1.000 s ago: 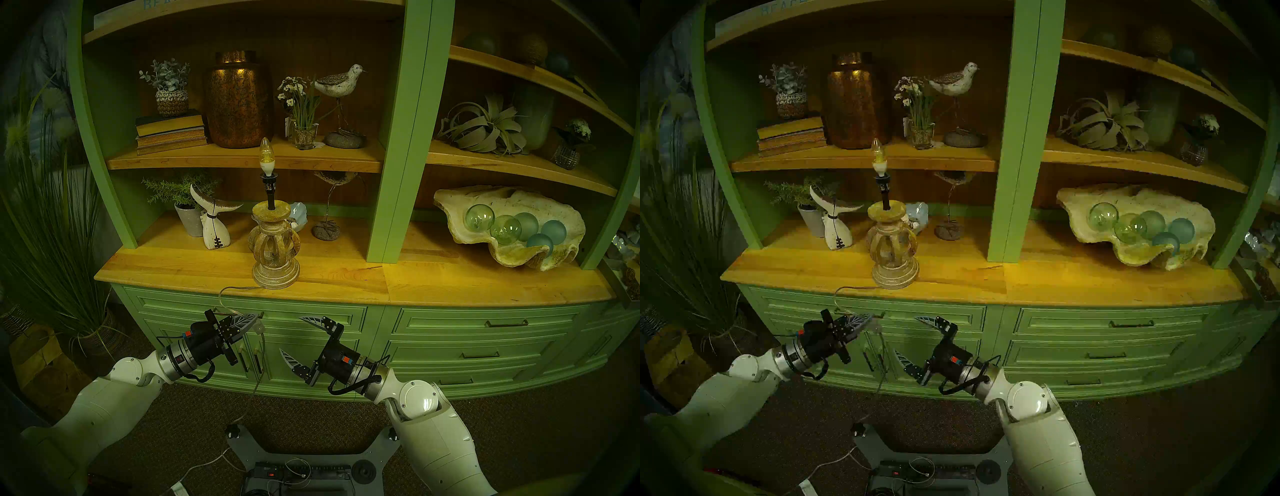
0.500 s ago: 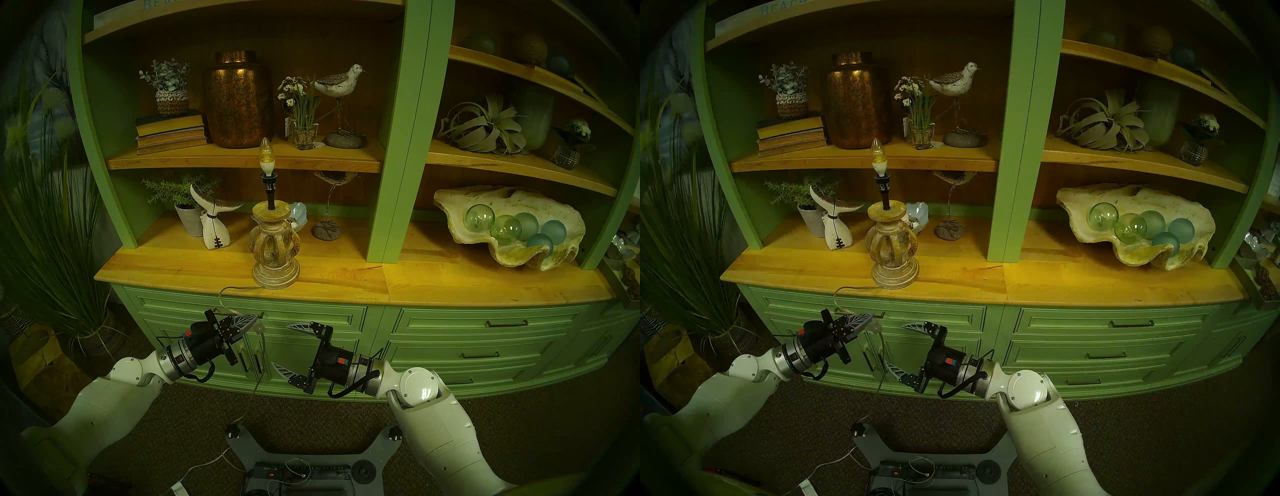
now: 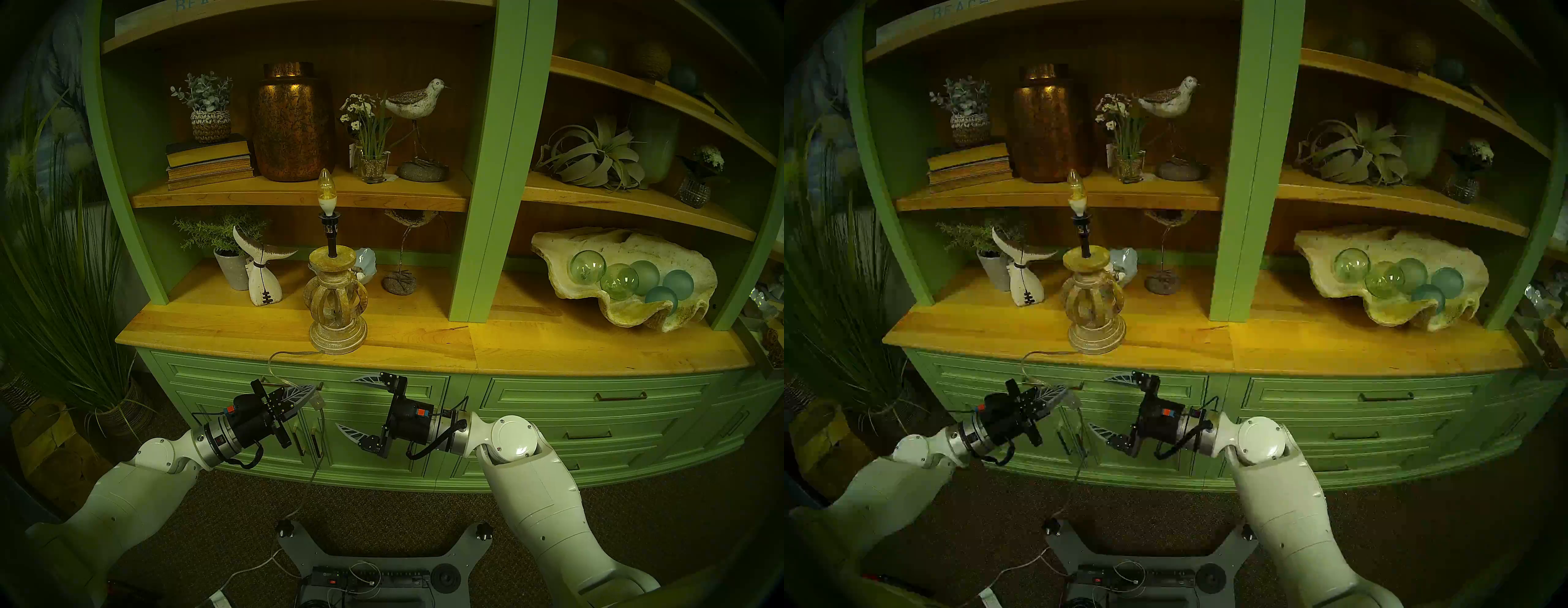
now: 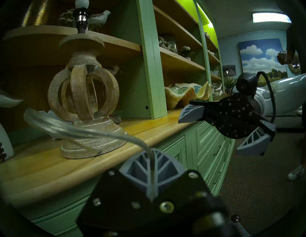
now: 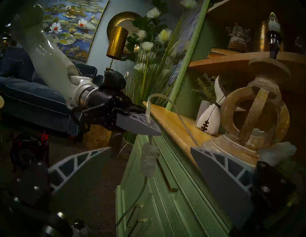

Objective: Grab cable and switch light on

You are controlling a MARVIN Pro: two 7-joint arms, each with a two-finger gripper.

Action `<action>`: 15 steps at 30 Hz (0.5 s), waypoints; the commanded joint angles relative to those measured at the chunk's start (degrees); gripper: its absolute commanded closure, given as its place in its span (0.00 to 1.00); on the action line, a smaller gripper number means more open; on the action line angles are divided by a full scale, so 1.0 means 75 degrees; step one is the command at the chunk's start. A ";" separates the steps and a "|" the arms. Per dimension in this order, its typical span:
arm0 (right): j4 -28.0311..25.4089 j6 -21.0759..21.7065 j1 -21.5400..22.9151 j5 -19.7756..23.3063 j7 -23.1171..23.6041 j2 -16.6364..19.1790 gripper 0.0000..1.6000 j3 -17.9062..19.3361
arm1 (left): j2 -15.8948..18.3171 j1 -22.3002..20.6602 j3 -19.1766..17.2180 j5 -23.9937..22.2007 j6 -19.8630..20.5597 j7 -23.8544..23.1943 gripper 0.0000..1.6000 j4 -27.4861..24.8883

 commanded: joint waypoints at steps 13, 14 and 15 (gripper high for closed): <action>0.1523 -0.0224 0.1549 0.0039 0.0151 -0.0795 0.00 -0.0111 | -0.0017 -0.0159 -0.0088 -0.0061 -0.0063 0.0001 1.00 -0.0159; 0.1663 -0.0259 0.1692 0.0062 0.0187 -0.0805 0.00 -0.0149 | -0.0017 -0.0159 -0.0088 -0.0061 -0.0064 0.0000 1.00 -0.0159; 0.1661 -0.0266 0.1700 0.0059 0.0188 -0.0824 0.00 -0.0143 | -0.0017 -0.0159 -0.0088 -0.0062 -0.0064 0.0000 1.00 -0.0160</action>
